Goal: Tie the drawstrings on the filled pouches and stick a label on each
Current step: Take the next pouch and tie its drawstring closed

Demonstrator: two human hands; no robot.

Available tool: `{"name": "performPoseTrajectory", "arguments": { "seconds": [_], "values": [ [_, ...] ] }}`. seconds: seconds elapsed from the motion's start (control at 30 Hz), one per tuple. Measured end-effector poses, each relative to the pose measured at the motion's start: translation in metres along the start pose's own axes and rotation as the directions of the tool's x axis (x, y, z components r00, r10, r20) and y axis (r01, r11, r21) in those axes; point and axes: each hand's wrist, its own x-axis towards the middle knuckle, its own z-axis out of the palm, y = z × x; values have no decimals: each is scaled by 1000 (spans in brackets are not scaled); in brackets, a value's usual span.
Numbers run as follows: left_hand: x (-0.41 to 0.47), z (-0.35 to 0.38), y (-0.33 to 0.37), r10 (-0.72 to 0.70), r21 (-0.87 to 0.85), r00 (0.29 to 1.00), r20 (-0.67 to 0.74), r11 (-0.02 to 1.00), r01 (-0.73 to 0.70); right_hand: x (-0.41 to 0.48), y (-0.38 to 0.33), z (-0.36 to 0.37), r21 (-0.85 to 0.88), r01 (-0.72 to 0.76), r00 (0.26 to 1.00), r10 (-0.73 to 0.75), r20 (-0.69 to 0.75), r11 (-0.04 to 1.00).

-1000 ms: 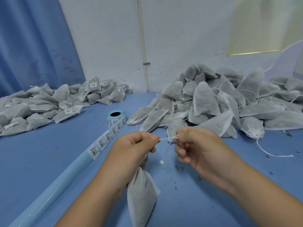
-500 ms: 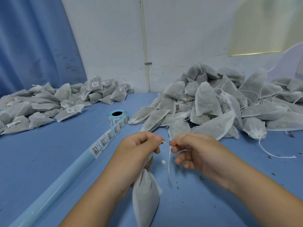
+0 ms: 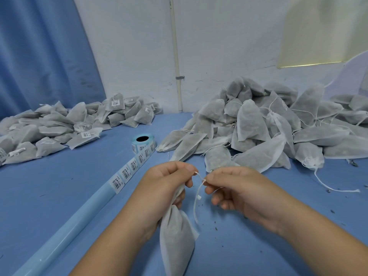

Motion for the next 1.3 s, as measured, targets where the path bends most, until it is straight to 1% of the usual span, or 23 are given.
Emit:
{"name": "performPoseTrajectory", "arguments": {
  "seconds": [0.1, 0.23, 0.33, 0.47, 0.57, 0.7, 0.77, 0.83, 0.93, 1.03, 1.1, 1.13, 1.17, 1.23, 1.3],
  "values": [
    [1, -1, 0, 4, 8, 1000, 2, 1000, -4, 0, 0, -2, -2, 20, 999, -20, -31, 1000],
    [2, -4, 0, 13, 46, 999, -38, 999, -11, -1, -5, -4, 27, 52, 998, -52, -32, 998],
    [1, -4, 0, 22, 93, 998, -56, 996, -17, -1, -6, -4, 153, 99, 995, -97, -22, 983],
    [-1, 1, -1, 28, 132, 999, -33, 991, -23, 0, -7, 1, 336, 152, 988, -154, -19, 929],
    [-4, 6, 0, 32, 149, 999, -1, 988, -32, -2, -6, 4, 417, 191, 979, -205, -12, 888],
    [-5, 9, 2, 52, 176, 999, -2, 983, -51, -3, -5, 7, 496, 196, 962, -263, 68, 846],
    [-5, 8, 4, 77, 194, 997, -23, 978, -71, -3, -6, 5, 483, 177, 947, -282, 152, 858],
    [-5, 7, 6, 127, 246, 990, -67, 963, -107, -2, -7, 0, 424, 136, 931, -262, 255, 895],
    [-5, 7, 6, 215, 354, 970, -117, 921, -162, -2, -9, -10, 291, 64, 915, -172, 365, 955],
    [-8, 10, 4, 293, 465, 950, -112, 860, -210, -4, -11, -20, 130, 27, 914, -78, 399, 991],
    [-9, 10, 4, 327, 514, 939, -106, 826, -230, -4, -11, -22, 6, 60, 943, -59, 328, 998],
    [-9, 9, 5, 326, 516, 939, -113, 826, -224, -4, -11, -20, -25, 95, 963, -85, 255, 995],
    [-8, 7, 5, 310, 500, 942, -128, 841, -209, -2, -10, -18, -14, 136, 976, -131, 171, 991],
    [-5, 5, 5, 256, 450, 957, -140, 877, -169, 0, -8, -13, 125, 213, 975, -219, 31, 969],
    [-5, 6, 4, 225, 447, 969, -99, 880, -159, 2, -7, -7, 270, 246, 968, -248, -26, 931]
  ]
}}
